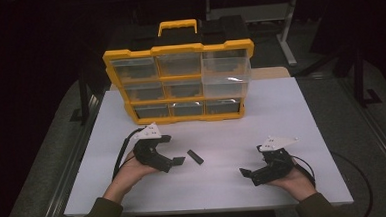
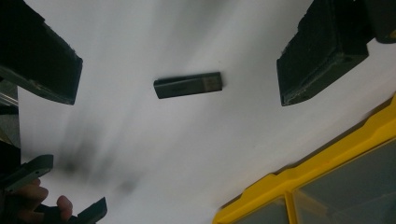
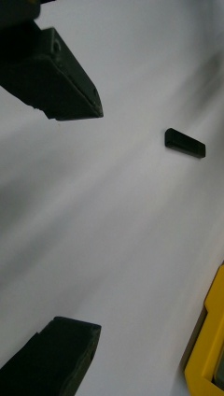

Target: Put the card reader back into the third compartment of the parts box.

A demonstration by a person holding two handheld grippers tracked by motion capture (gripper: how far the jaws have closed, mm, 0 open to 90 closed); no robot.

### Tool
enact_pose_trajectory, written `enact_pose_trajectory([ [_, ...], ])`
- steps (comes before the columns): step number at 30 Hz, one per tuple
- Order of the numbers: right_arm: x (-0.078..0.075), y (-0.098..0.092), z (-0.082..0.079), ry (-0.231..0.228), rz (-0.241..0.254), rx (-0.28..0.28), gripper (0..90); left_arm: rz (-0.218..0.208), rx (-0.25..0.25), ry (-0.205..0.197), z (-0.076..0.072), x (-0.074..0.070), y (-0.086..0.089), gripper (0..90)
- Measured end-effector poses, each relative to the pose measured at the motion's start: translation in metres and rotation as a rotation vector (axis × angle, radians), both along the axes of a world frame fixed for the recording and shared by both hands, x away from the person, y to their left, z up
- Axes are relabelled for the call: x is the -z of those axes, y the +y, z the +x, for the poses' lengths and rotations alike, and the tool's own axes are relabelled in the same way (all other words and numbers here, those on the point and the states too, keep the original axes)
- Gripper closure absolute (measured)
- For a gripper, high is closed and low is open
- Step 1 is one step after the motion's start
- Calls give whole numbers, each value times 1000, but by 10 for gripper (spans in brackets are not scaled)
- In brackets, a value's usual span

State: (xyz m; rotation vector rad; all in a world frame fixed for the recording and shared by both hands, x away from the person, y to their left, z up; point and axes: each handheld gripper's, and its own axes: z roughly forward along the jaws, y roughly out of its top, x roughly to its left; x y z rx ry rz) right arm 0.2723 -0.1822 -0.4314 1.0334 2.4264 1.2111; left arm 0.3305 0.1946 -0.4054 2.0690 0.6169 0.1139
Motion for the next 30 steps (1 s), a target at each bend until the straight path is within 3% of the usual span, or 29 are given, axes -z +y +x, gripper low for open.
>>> enact_pose_trajectory([
  [30,-1,0,-1,0,9,-2,0,-8,-8,19,8,3,-33,0],
])
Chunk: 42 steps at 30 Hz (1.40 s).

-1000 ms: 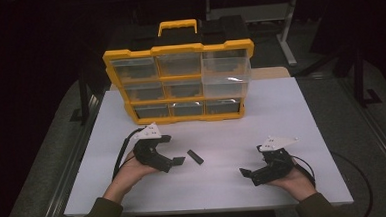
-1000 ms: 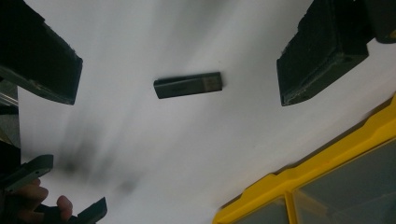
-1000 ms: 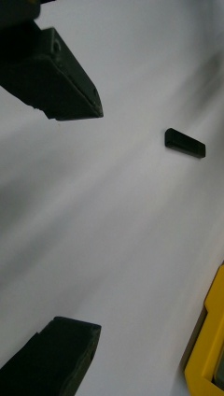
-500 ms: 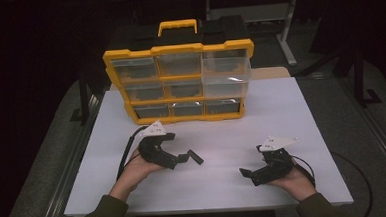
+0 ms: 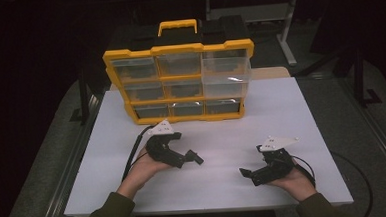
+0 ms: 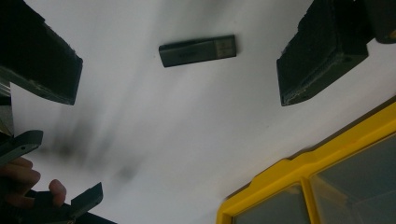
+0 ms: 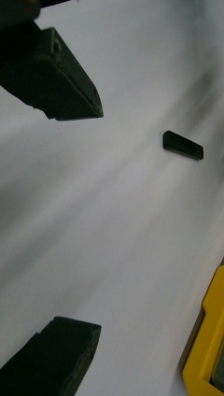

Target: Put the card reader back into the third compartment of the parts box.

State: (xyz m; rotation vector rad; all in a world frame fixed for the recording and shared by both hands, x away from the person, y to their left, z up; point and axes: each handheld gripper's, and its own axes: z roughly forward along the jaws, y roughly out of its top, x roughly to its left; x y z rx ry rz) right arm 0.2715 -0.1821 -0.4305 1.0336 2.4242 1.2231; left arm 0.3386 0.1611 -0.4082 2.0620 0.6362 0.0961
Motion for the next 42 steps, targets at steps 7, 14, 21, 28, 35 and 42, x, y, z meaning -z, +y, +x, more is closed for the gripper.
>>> enact_pose_trajectory([
  [7,0,0,0,0,3,1,0,6,1,2,2,1,-8,0],
  [14,-1,-1,0,0,5,1,0,8,3,5,3,2,-14,0],
  [21,-1,-1,0,0,7,2,0,3,-5,4,5,1,-20,0],
  [28,-1,-1,-1,0,9,4,0,1,-16,4,7,1,-24,0],
  [35,-1,-1,-1,-1,5,3,0,2,-36,-6,8,1,-30,0],
  [42,-1,-1,-1,1,6,7,0,26,-60,-5,6,7,-33,0],
])
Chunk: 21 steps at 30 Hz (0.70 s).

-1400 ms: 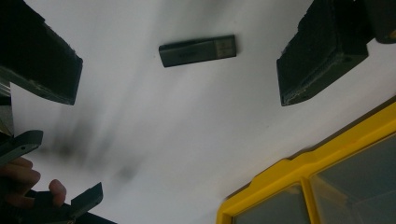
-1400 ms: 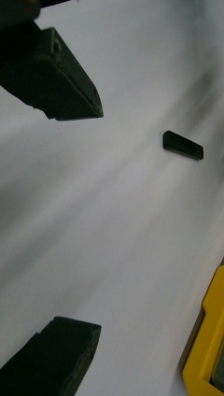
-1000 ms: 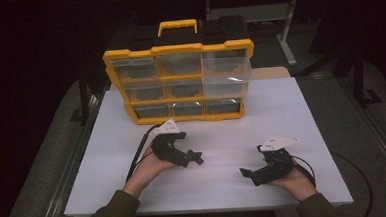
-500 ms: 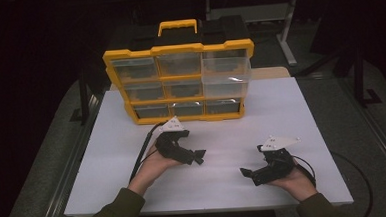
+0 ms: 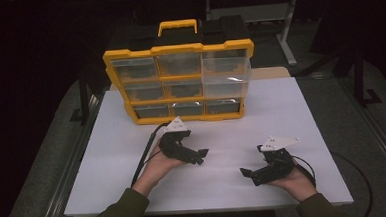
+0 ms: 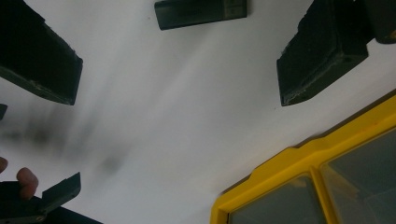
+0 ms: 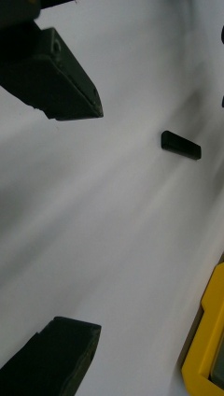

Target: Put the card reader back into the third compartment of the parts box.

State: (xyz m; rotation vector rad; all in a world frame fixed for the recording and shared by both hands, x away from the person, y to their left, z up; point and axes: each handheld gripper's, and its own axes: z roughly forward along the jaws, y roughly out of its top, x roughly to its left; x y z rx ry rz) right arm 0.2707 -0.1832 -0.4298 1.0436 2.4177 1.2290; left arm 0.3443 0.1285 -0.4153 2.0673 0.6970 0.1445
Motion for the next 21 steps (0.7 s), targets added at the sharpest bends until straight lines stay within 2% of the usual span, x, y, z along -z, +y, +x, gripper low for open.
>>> enact_pose_trajectory([
  [10,0,0,0,-1,-3,1,0,53,-20,-11,-5,10,-3,0],
  [21,0,0,0,0,-3,0,0,67,-40,-7,-9,18,-4,2],
])
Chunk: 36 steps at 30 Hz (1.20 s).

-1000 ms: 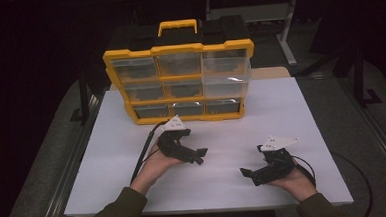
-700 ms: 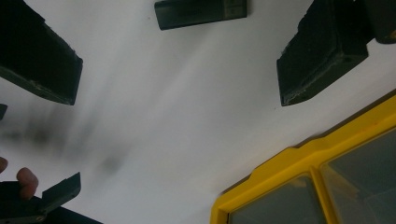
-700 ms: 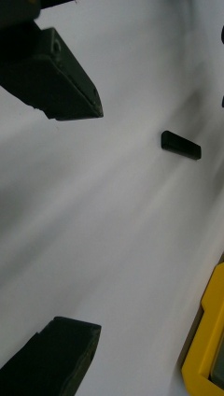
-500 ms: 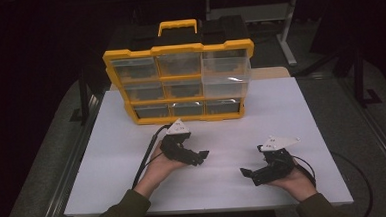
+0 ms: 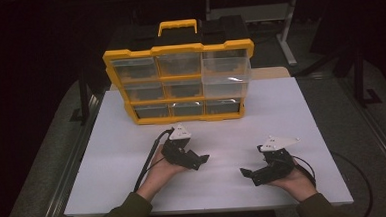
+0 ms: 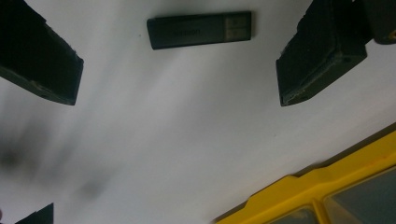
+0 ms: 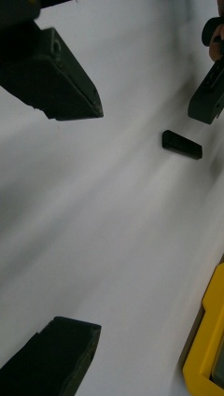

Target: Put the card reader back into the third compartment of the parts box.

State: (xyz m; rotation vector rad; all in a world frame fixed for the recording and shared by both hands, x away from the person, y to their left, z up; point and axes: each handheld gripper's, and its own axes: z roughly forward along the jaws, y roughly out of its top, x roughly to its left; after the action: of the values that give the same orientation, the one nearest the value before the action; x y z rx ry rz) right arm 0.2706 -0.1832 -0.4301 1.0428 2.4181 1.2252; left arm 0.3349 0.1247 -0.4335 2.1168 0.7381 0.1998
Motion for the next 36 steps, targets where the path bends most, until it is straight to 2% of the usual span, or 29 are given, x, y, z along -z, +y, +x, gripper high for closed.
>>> enact_pose_trajectory([
  [13,0,0,0,-1,-2,0,0,36,-17,10,-5,12,1,3],
  [22,0,0,0,0,-1,-2,0,55,-47,5,-5,16,3,63],
  [26,0,0,0,1,0,-3,0,75,-59,-5,-7,17,3,134],
  [36,0,0,0,3,-1,-4,0,97,-52,-4,-7,21,2,151],
])
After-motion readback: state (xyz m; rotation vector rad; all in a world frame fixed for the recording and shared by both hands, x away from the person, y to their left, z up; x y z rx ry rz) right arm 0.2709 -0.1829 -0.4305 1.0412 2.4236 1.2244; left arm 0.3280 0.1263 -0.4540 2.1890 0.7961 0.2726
